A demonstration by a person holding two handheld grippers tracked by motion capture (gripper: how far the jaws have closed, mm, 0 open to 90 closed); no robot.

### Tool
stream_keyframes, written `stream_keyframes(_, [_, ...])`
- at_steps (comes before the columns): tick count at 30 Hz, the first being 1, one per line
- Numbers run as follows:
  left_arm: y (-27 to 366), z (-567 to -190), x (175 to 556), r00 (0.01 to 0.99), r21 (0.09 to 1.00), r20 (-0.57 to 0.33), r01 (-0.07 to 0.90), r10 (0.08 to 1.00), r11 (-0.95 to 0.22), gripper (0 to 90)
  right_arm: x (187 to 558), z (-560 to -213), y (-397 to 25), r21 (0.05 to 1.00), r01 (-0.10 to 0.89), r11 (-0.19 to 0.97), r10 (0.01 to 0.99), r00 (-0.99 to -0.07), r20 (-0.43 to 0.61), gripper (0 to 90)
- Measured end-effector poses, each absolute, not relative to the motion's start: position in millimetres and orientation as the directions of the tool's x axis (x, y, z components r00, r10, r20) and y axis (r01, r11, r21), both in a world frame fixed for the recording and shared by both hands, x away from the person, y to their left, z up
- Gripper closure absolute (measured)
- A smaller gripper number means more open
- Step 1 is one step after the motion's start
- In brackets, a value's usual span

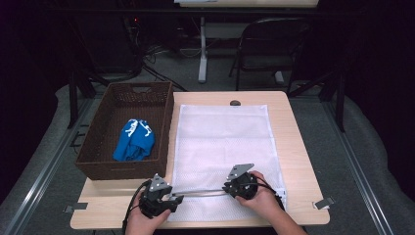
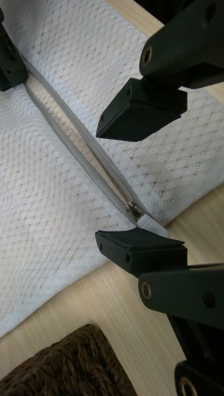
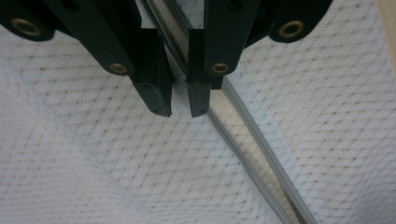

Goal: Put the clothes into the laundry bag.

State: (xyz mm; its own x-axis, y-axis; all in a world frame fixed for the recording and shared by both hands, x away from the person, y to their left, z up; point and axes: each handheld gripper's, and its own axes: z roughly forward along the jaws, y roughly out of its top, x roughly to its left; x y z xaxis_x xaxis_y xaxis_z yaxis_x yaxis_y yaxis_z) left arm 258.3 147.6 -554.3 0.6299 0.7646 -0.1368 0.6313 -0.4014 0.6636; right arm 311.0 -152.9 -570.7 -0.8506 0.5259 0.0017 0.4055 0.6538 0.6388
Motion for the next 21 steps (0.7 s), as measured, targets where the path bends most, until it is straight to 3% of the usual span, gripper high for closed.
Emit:
stream_keyframes(4, [147.8,-554.5,258.3,0.632,0.662,-0.135,0.631,0.763,-0.405,43.9,310.4,-570.9,-153.9,0.638,0.406,0.655,0.519,-0.855,0.011,73.7])
stream_keyframes(9, [148.2,-554.4,258.4,0.631,0.661,-0.133,0.631,0.764,-0.406,43.8,310.8,-571.4,-154.5,0.641,0.395,0.658,0.511,-0.860,0.006,73.5])
stream_keyframes(21, [148.0,-554.7,258.5,0.634,0.660,-0.133,0.630,0.762,-0.409,43.9,312.3,-571.7,-152.7,0.640,0.363,0.678,0.510,-0.859,-0.053,88.4])
